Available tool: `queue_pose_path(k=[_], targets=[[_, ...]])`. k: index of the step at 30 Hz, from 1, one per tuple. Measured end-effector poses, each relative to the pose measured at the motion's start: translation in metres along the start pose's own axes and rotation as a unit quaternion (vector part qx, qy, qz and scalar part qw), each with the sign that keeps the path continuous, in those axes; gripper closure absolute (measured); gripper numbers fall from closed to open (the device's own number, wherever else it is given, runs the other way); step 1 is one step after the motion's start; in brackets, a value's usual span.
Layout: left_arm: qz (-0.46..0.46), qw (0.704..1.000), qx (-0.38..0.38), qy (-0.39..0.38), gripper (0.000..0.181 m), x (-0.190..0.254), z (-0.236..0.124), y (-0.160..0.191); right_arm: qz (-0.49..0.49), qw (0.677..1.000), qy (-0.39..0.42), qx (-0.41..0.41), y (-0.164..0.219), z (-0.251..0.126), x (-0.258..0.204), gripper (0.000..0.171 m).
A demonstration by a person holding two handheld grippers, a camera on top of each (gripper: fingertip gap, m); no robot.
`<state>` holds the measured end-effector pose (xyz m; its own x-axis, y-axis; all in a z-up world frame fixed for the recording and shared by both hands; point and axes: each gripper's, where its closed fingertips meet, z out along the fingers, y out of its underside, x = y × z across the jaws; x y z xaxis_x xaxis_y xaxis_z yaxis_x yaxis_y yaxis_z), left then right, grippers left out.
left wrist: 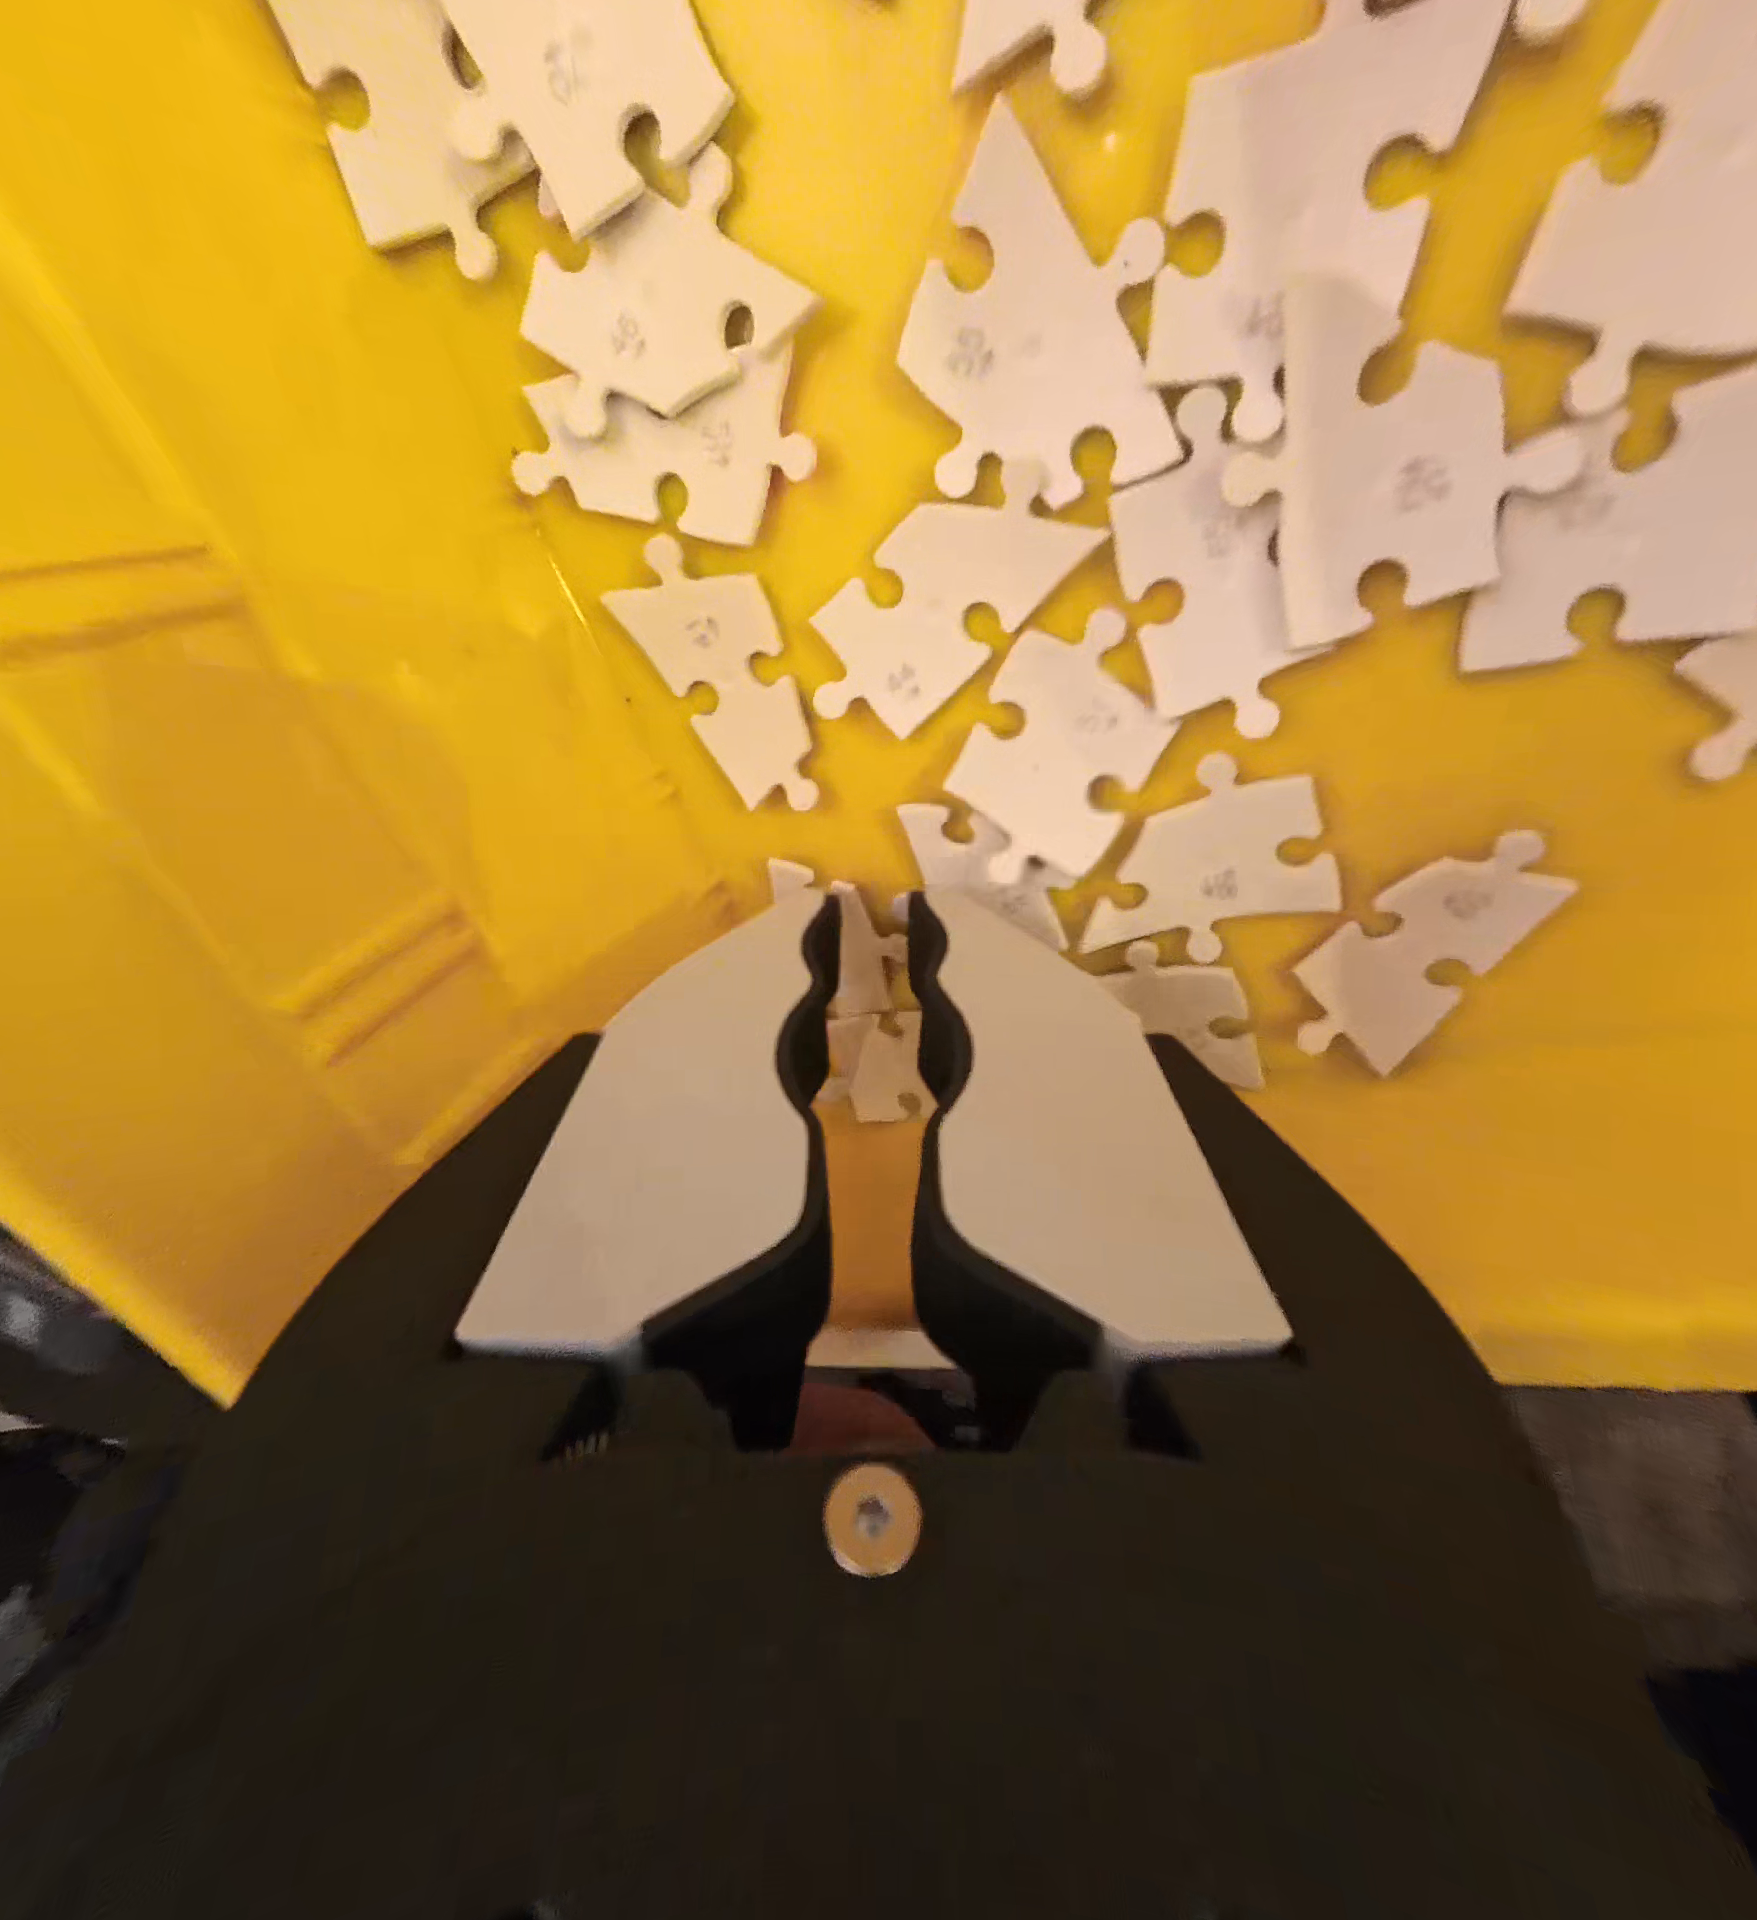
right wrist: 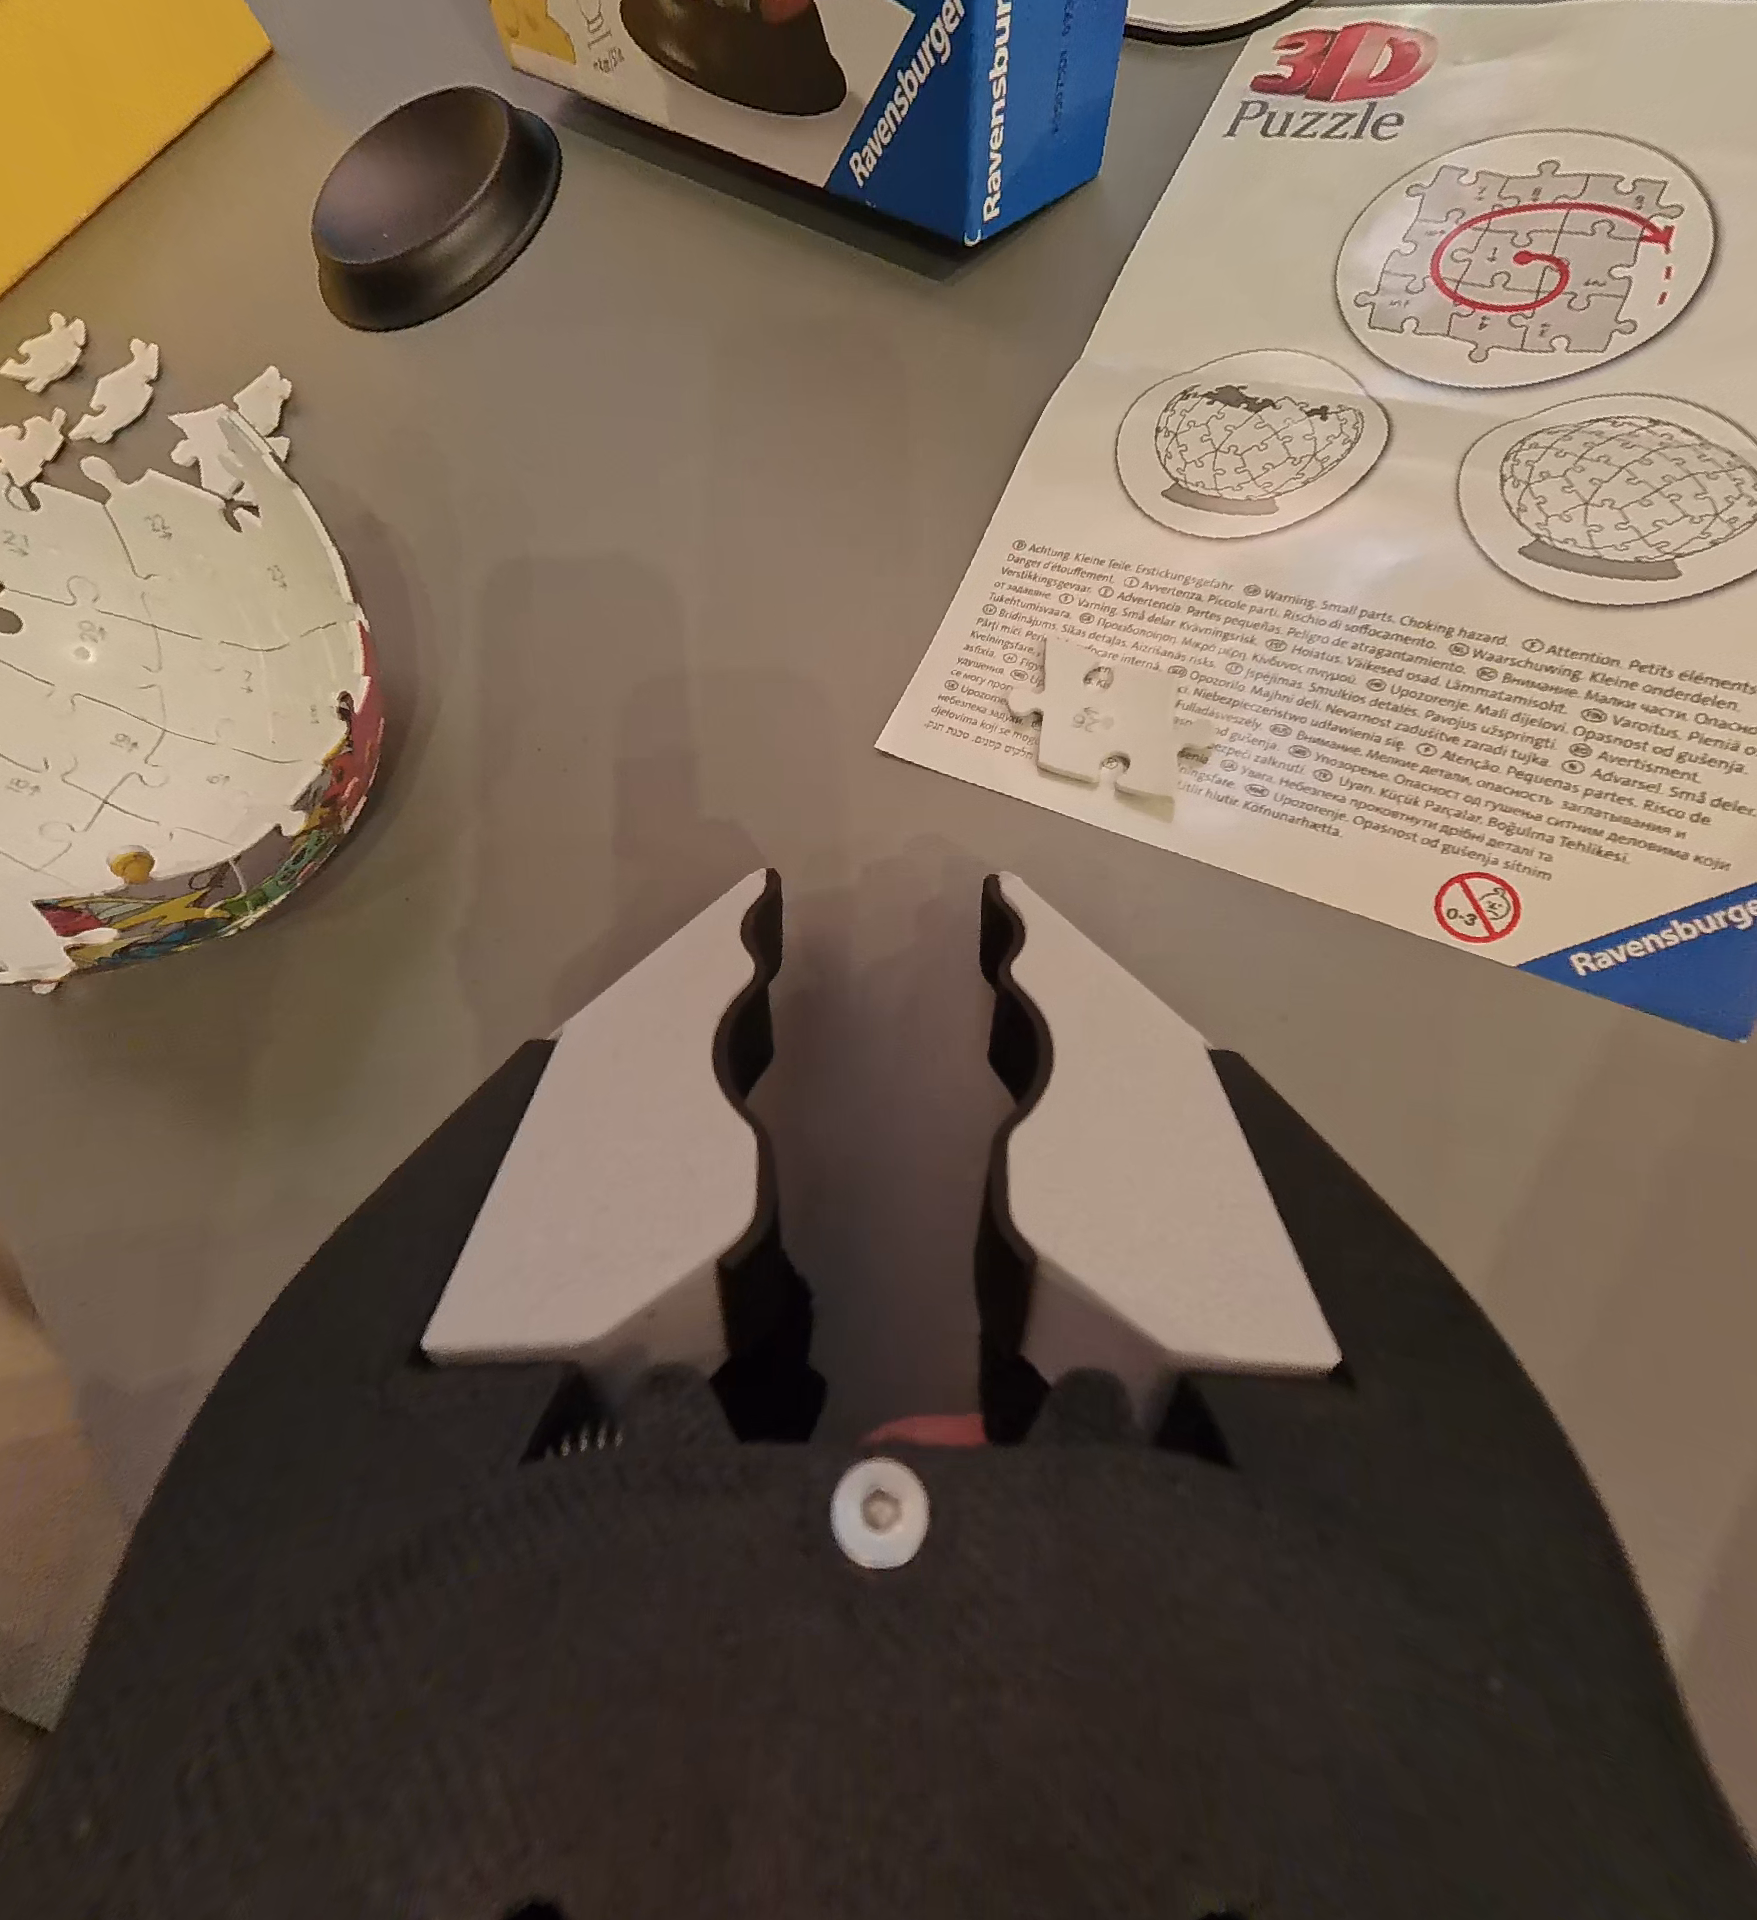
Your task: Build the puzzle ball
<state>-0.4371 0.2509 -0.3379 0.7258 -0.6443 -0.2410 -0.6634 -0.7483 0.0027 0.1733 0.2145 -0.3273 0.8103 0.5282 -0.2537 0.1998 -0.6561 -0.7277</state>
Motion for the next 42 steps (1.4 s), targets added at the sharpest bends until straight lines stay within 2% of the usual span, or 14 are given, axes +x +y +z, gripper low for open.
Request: queue_pose_path(k=[6,9,12,13,16,24,27,29,31,33,36,38,42], targets=[[-0.074,0.996,0.034,0.032,0.181,0.004,0.002,-0.003,-0.001,1.0,-0.005,-0.001,0.0,0.0,-0.002,0.134],[-0.066,0.997,0.038,-0.005,0.18,0.005,-0.002,-0.005,-0.003,1.0,-0.006,-0.001,0.001,0.0,-0.002,0.133],[-0.06,0.995,0.034,-0.075,0.155,-0.006,-0.005,-0.004,-0.003,1.0,-0.008,-0.001,0.001,0.0,-0.003,0.133],[-0.069,0.994,0.031,-0.078,0.159,-0.009,-0.002,-0.002,-0.004,1.0,-0.008,-0.001,0.001,0.0,-0.003,0.133],[-0.096,0.991,0.024,-0.084,0.15,-0.016,-0.003,0.003,-0.004,1.0,-0.01,-0.002,0.001,0.0,-0.004,0.133],[-0.254,0.964,0.078,0.014,0.141,-0.015,-0.001,0.005,-0.003,1.0,-0.015,-0.001,0.002,-0.001,-0.005,0.132],[-0.29,0.954,0.081,0.017,0.133,-0.016,-0.001,0.003,-0.003,1.0,-0.017,-0.001,0.002,-0.001,-0.005,0.132],[-0.312,0.945,0.085,0.046,0.119,-0.008,0.0,-0.003,-0.004,1.0,-0.018,-0.001,0.002,-0.001,-0.006,0.132],[-0.331,0.937,0.095,0.06,0.126,-0.008,0.001,-0.005,-0.003,1.0,-0.02,0.002,0.001,-0.002,-0.006,0.132],[-0.345,0.93,0.103,0.078,0.121,-0.006,0.0,-0.008,-0.001,1.0,-0.023,0.007,0.0,-0.003,-0.006,0.132],[-0.342,0.93,0.108,0.083,0.128,-0.003,-0.001,-0.011,0.001,1.0,-0.027,0.01,-0.001,-0.003,-0.007,0.132],[-0.34,0.92,0.129,0.144,0.145,0.012,-0.007,-0.024,0.0,1.0,-0.029,0.01,-0.001,-0.003,-0.007,0.132],[-0.318,0.926,0.161,0.12,0.154,0.004,-0.027,-0.022,0.003,0.999,-0.032,0.017,-0.002,-0.005,-0.007,0.131]])
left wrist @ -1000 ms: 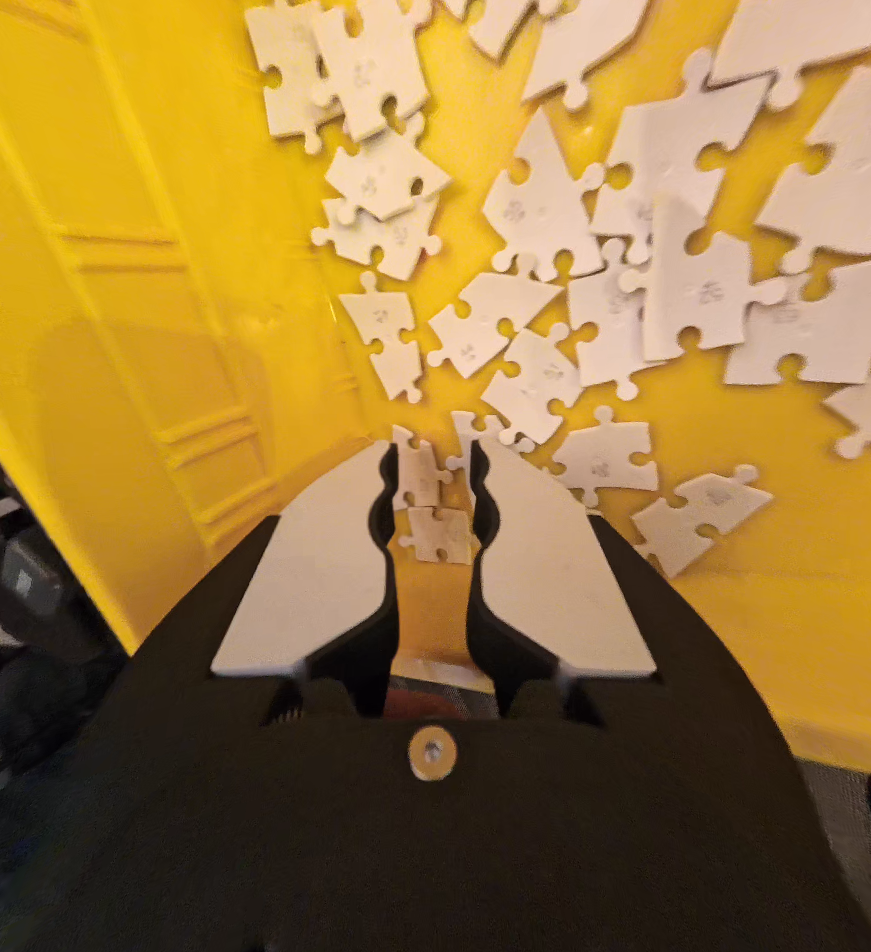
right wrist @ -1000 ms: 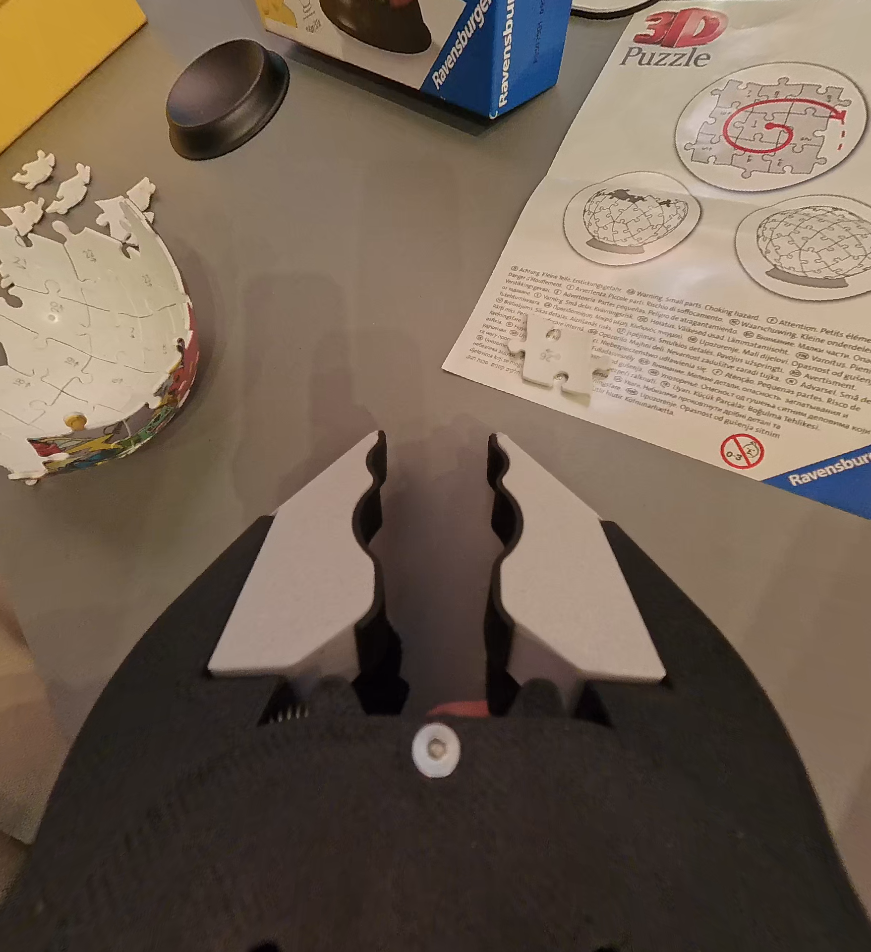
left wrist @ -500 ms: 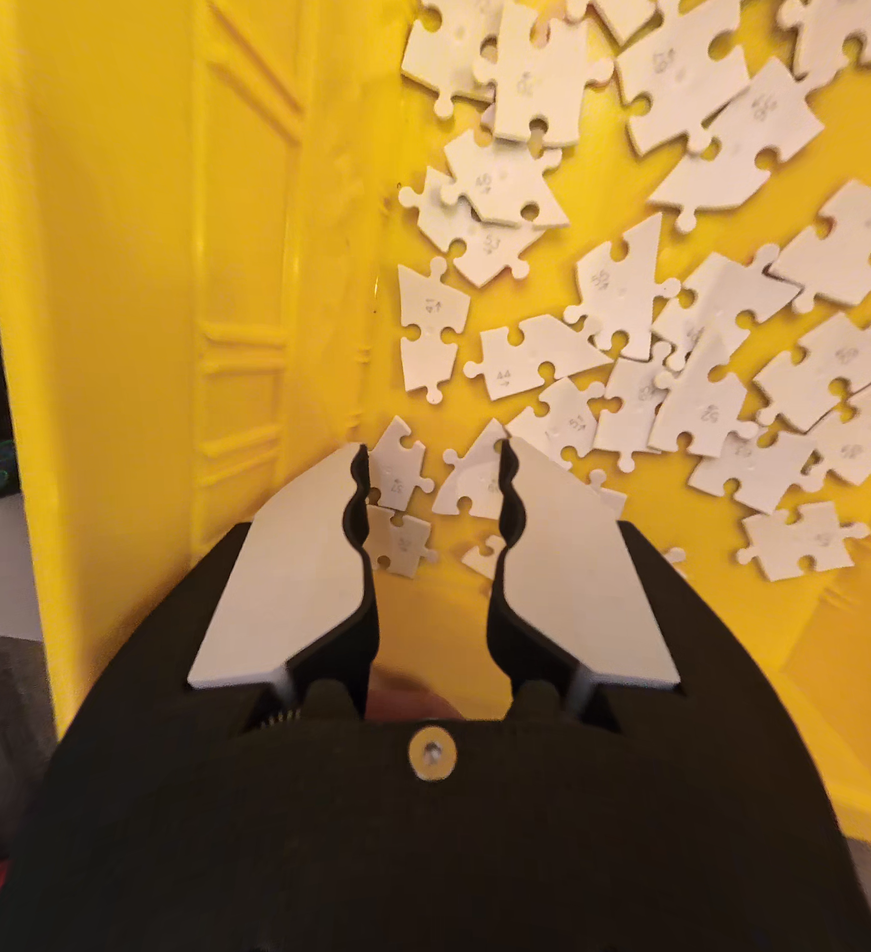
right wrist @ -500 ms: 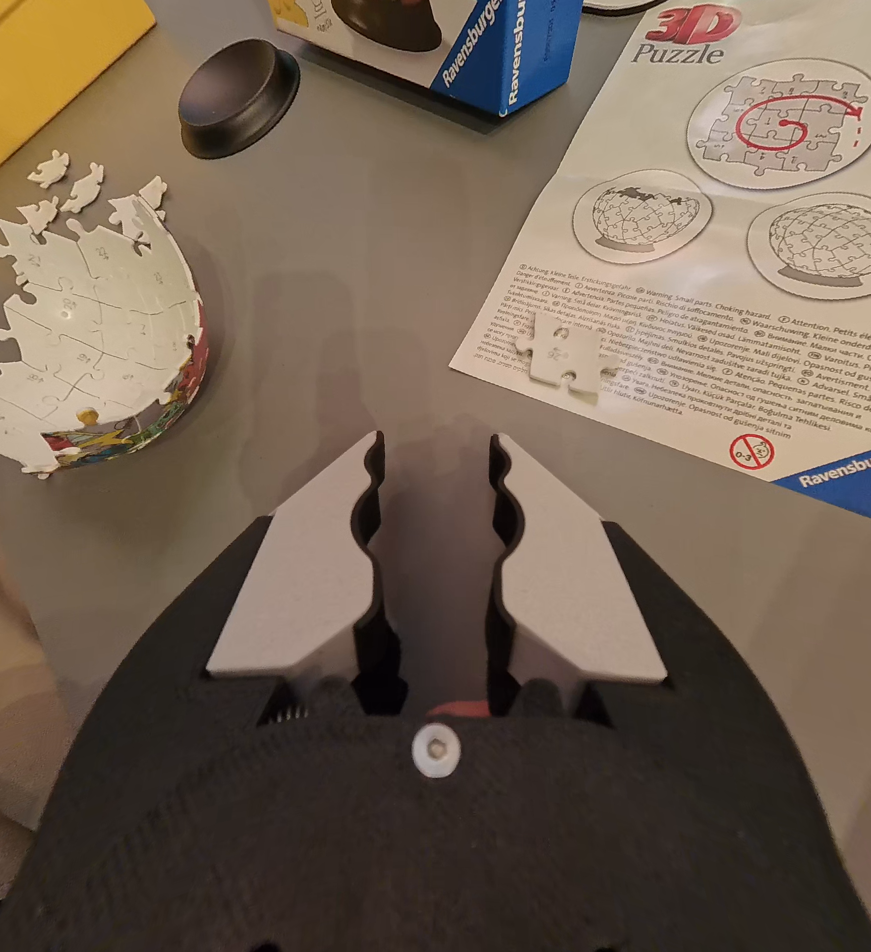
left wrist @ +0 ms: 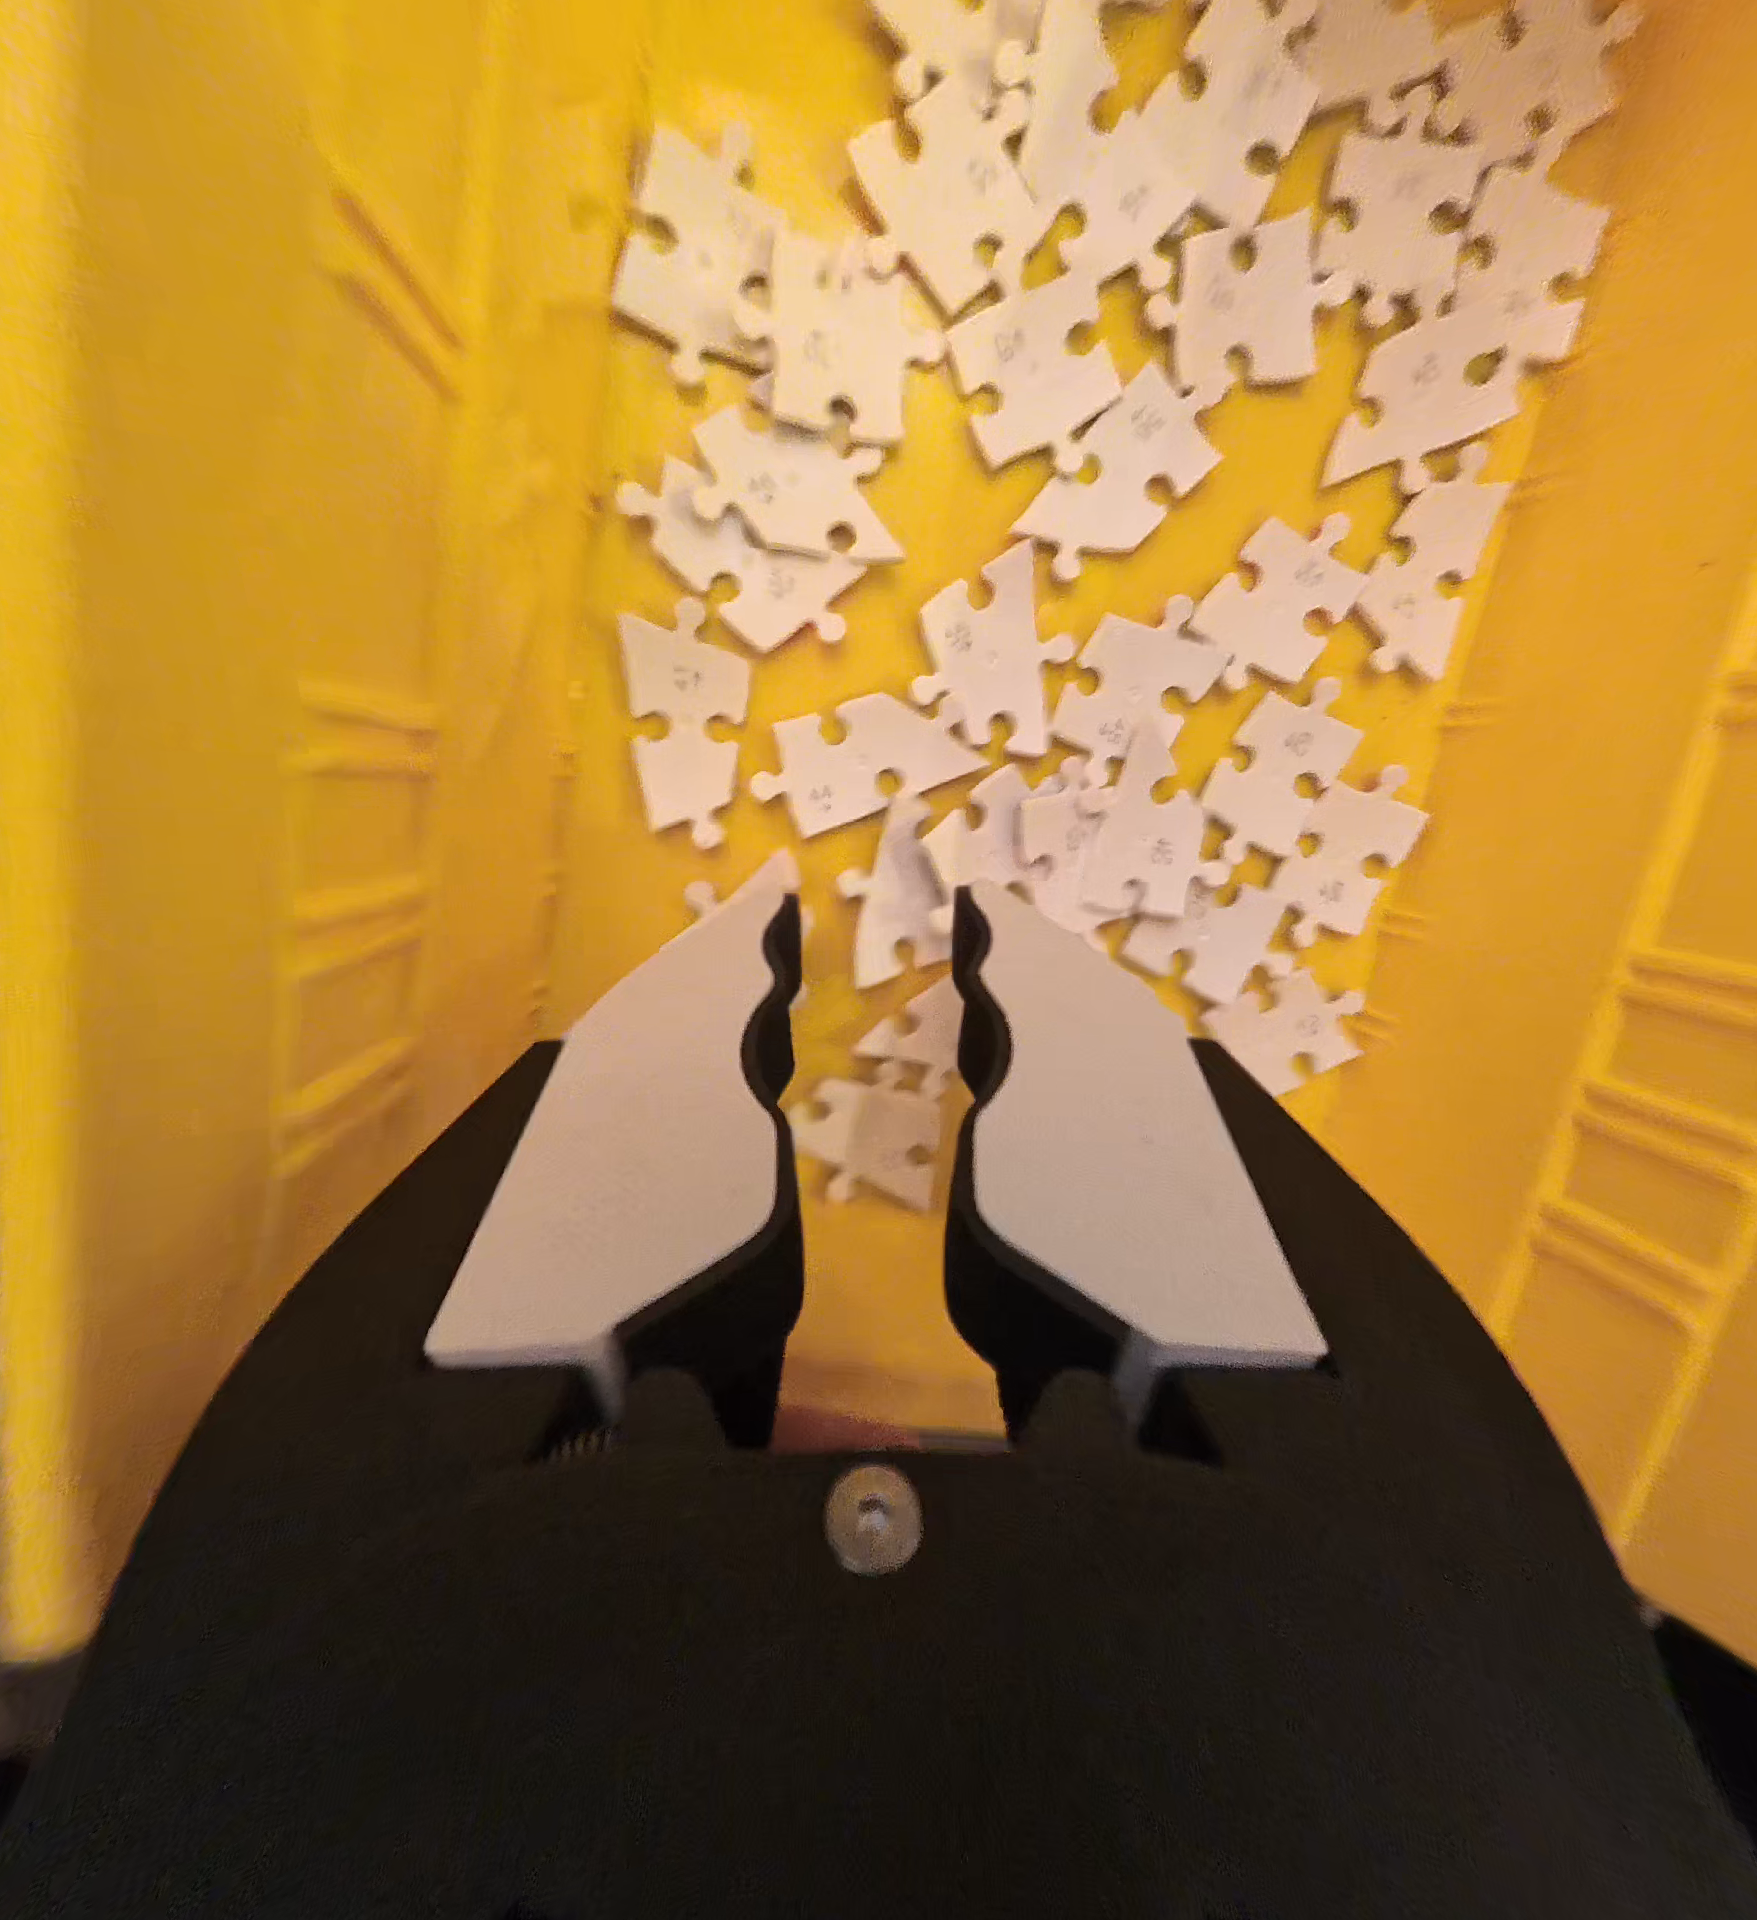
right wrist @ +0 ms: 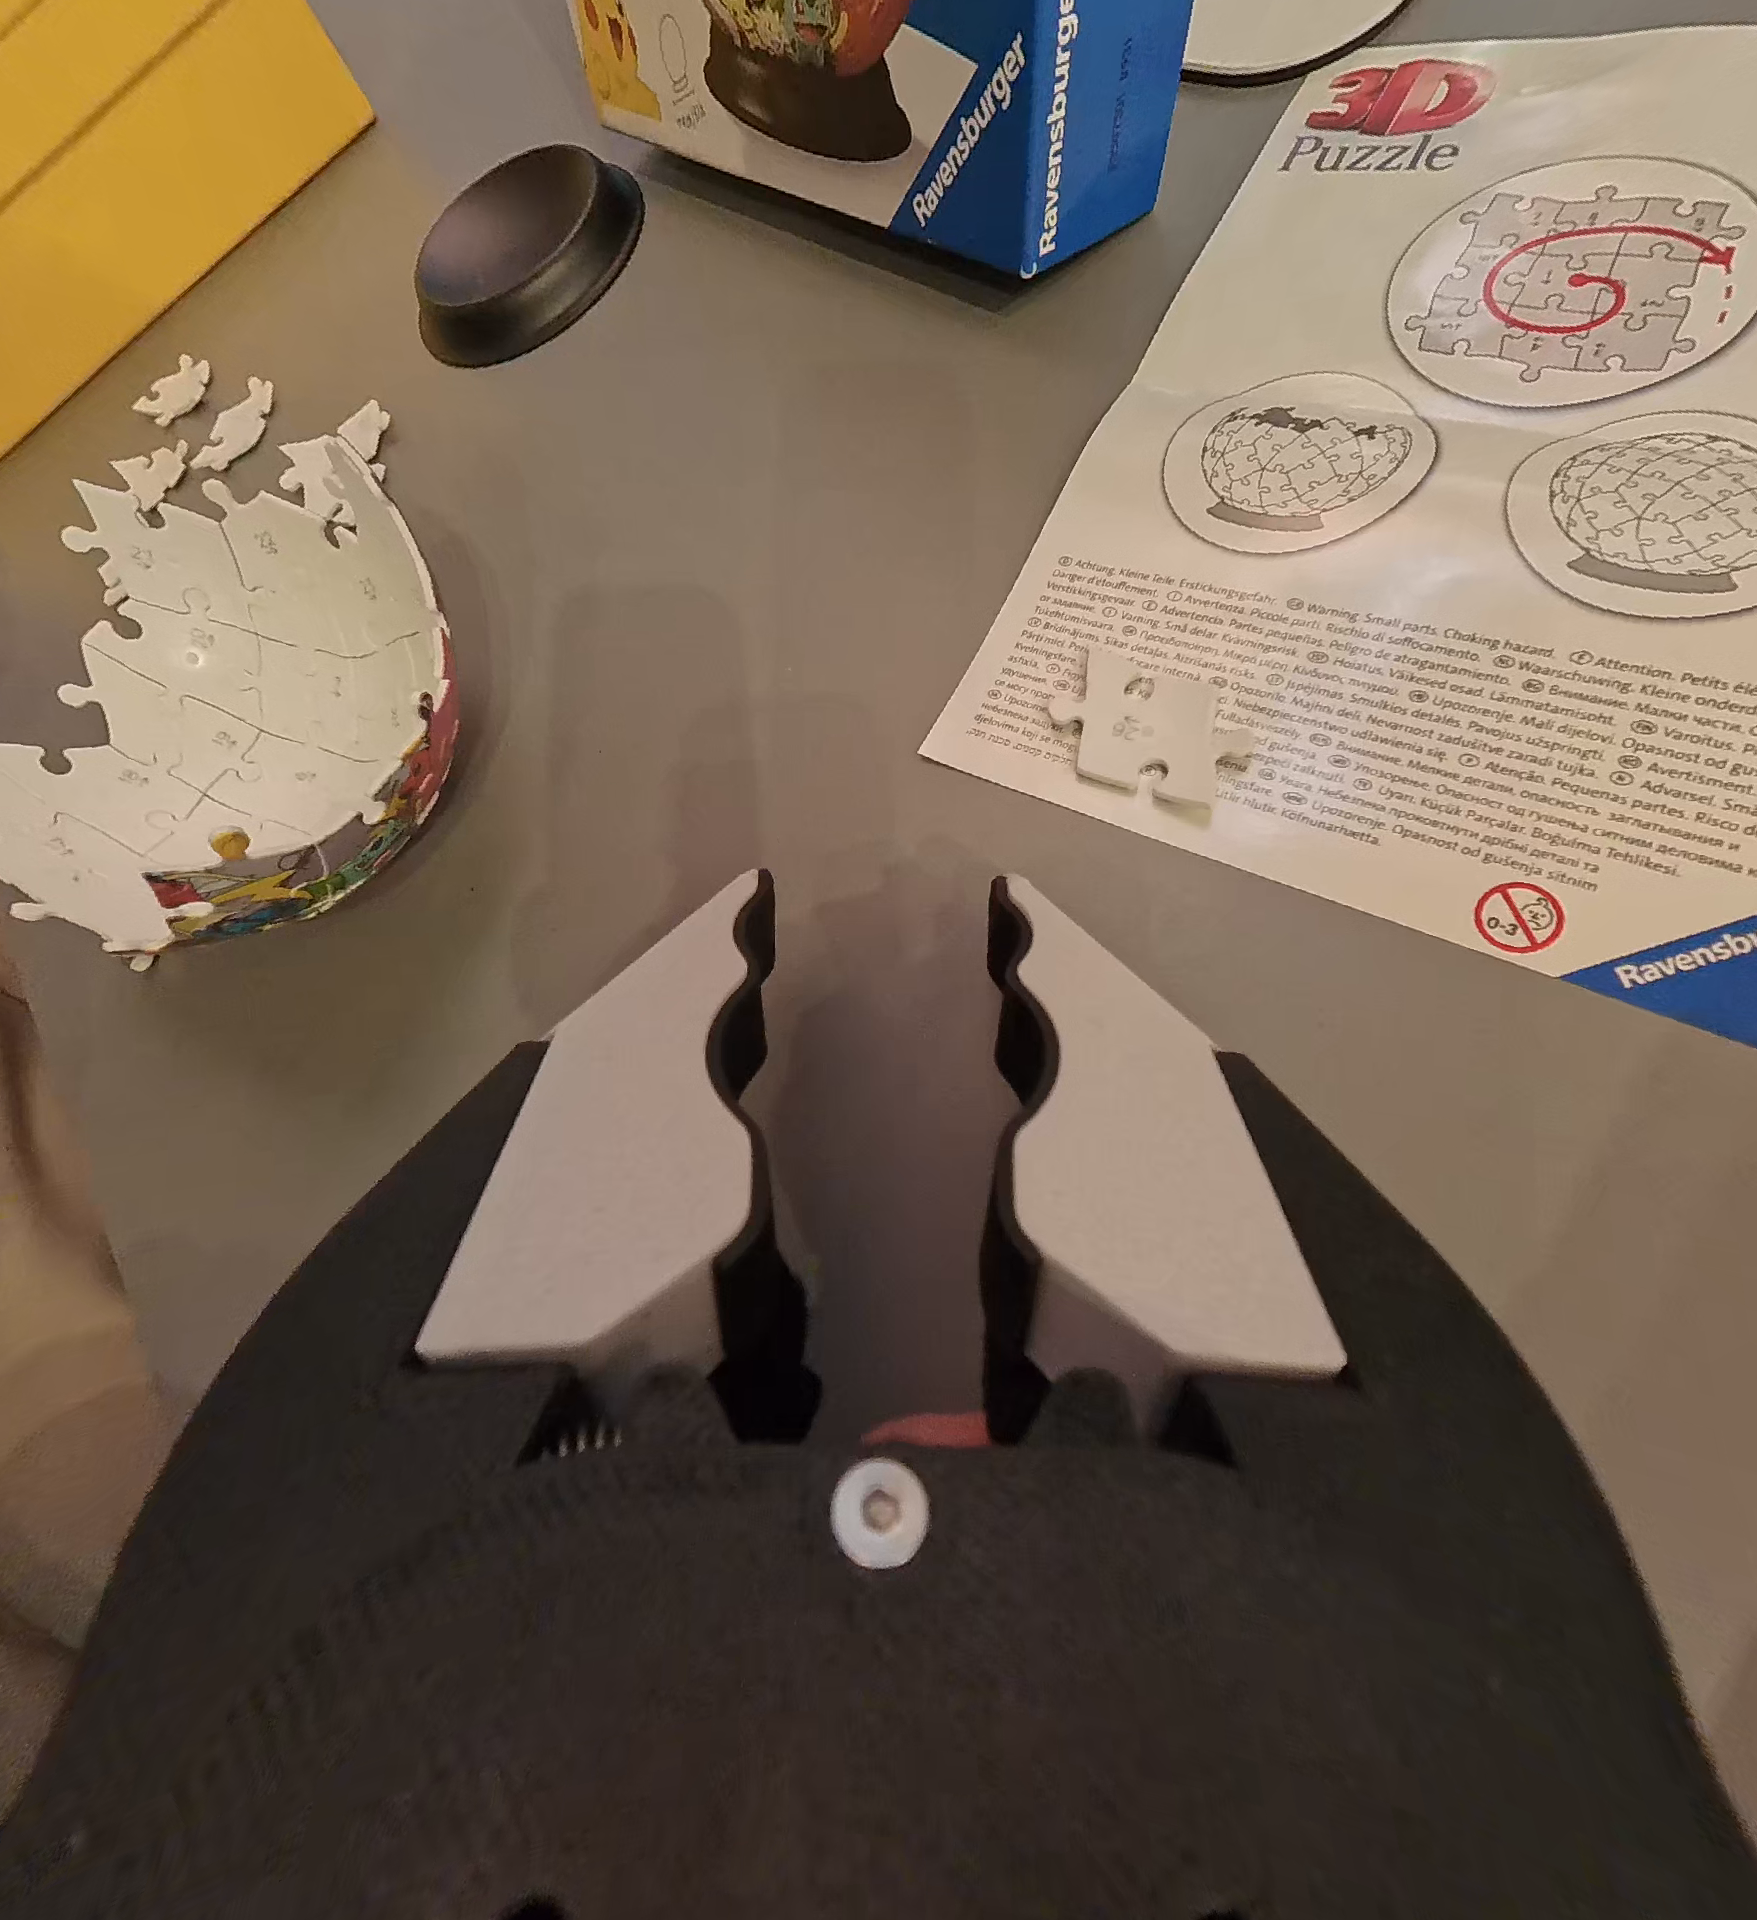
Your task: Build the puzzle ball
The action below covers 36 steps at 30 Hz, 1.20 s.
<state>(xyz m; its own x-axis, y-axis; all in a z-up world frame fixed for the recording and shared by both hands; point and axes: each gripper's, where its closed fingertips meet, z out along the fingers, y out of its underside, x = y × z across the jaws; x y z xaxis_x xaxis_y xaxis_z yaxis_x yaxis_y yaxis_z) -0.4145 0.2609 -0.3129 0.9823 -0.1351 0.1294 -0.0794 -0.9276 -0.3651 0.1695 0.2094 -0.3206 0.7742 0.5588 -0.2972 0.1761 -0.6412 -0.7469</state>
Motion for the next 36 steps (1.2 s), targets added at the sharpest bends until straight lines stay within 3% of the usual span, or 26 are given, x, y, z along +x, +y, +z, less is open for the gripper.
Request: queue_pose_path(k=[5,12,15,23,31,36], targets=[[0.059,0.991,-0.051,-0.111,0.149,-0.035,0.002,0.015,0.0,1.0,-0.003,-0.004,0.001,0.001,0.0,0.131],[0.138,0.979,-0.112,-0.101,0.147,-0.027,0.013,0.019,0.0,1.0,-0.004,-0.004,0.001,0.0,-0.001,0.131],[0.15,0.978,-0.122,-0.072,0.158,-0.021,0.015,0.021,0.001,1.0,-0.005,-0.003,0.001,0.0,-0.001,0.131],[0.179,0.977,-0.088,-0.078,0.174,-0.015,0.015,0.018,0.003,1.0,-0.006,-0.002,0.0,0.0,-0.001,0.13],[0.182,0.977,-0.06,-0.093,0.178,-0.018,0.01,0.011,0.002,1.0,-0.006,-0.003,0.001,0.0,-0.001,0.13],[0.157,0.984,-0.002,-0.088,0.18,-0.019,-0.005,-0.002,0.003,1.0,-0.006,-0.004,0.001,0.0,-0.001,0.13]])
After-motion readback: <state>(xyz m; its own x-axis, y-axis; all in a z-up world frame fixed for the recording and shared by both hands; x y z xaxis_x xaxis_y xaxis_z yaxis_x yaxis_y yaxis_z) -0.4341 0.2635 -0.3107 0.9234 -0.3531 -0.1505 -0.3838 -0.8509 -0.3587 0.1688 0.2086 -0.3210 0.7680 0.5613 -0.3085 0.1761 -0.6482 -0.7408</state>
